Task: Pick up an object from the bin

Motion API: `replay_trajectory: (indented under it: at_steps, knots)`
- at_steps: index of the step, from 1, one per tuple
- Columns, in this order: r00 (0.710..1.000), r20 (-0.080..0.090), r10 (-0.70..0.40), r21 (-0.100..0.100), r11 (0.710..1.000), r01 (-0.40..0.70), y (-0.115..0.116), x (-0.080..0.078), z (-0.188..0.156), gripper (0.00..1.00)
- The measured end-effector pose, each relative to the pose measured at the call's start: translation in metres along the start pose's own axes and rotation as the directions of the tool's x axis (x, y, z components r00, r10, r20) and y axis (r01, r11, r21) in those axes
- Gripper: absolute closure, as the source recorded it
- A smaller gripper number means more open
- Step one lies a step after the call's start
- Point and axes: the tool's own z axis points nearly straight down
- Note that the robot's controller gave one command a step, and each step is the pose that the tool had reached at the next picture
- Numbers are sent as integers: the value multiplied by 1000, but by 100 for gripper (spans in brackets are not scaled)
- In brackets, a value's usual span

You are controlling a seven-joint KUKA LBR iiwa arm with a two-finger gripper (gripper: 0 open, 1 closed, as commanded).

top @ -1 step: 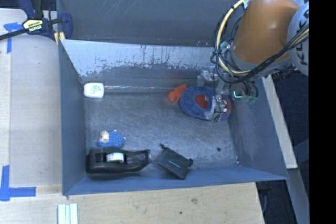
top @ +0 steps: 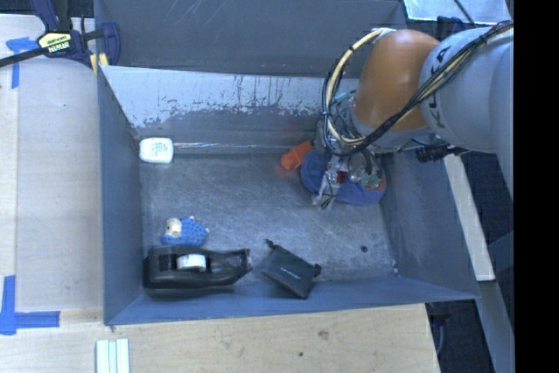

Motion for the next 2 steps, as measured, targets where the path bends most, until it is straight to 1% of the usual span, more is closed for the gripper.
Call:
replay_trajectory:
  at_steps: [1, 2]
  knots:
    - [1000, 6, -2, 0, 1000, 2, 0, -2, -5, 100]
    - [983, -2, -181, 1, 983, 181, -9, 19, -141, 100]
